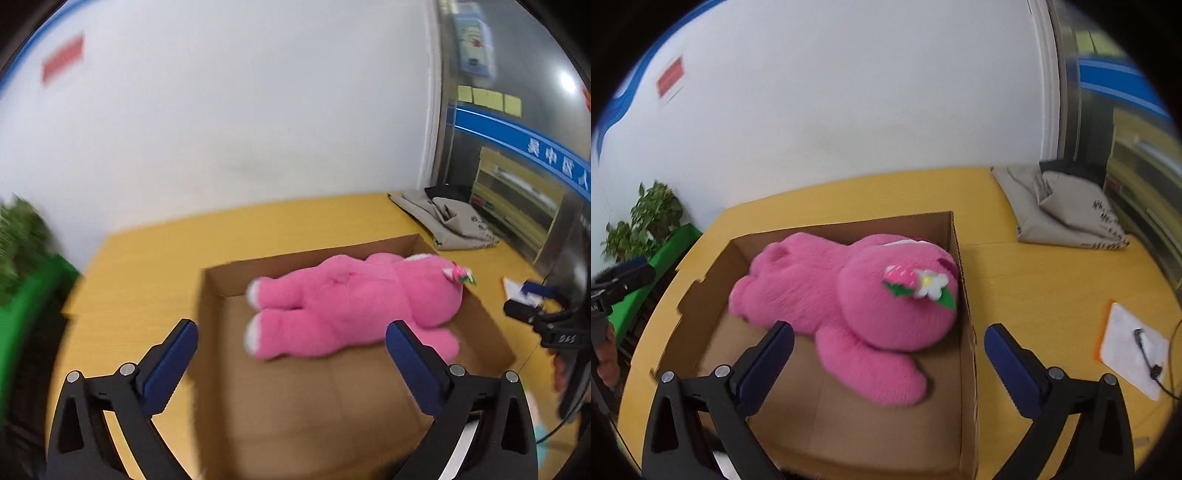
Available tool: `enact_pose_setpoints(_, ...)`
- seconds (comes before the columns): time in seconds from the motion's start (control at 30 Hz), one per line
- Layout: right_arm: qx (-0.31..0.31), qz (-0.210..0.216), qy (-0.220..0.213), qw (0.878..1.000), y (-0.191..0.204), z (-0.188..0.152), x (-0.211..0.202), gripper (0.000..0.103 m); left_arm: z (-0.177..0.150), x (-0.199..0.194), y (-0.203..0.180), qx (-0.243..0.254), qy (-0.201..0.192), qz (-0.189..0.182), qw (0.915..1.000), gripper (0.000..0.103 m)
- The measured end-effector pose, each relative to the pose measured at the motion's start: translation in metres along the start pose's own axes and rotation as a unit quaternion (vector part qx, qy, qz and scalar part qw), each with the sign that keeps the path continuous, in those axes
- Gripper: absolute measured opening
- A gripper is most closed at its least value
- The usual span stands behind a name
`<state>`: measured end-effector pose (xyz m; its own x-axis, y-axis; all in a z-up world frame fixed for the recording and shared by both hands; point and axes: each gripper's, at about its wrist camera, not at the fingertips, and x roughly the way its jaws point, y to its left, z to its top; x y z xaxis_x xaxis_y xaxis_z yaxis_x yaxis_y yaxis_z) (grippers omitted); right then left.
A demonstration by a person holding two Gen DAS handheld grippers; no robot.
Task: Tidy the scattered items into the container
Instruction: 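Lower the pink bear into the box and open both grippers, then withdraw both grippers from the box toward the blue and white plushes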
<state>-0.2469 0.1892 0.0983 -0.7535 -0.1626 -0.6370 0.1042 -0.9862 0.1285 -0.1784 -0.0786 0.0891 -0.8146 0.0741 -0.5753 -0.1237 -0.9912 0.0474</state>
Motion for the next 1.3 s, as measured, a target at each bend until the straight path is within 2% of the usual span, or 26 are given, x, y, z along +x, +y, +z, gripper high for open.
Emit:
enact_pose_setpoints(0.17,-0.076,-0.041,-0.051,0.995,0.054,-0.035,-0.074,0.103,-0.044,-0.084,-0.021,0.001,-0.033,0.011,0.9994,0.103)
enact_pose_setpoints(0.3,-0.105,-0.041,-0.071,0.991,0.085,-0.067,-0.120,0.103,-0.069,-0.118,-0.034,-0.024,-0.042,0.000,0.9988,0.103)
enact_pose_setpoints(0.47,-0.094,-0.035,-0.063,0.993,0.096,-0.104,-0.152,0.103,-0.094,-0.143,-0.048,-0.042,-0.041,-0.015,0.9982,0.103)
enact_pose_setpoints(0.77,-0.097,-0.046,-0.052,0.993,0.099,-0.130,-0.171,0.103,-0.118,-0.156,-0.065,-0.049,-0.030,-0.019,0.9982,0.103)
enact_pose_setpoints(1.03,-0.101,-0.045,-0.046,0.993,0.103,-0.138,-0.170,0.103,-0.132,-0.148,-0.061,-0.064,-0.013,-0.016,0.9978,0.103)
enact_pose_setpoints(1.3,-0.092,-0.050,-0.037,0.994,0.099,-0.140,-0.164,0.103,-0.138,-0.138,-0.066,-0.064,0.002,-0.028,0.9975,0.103)
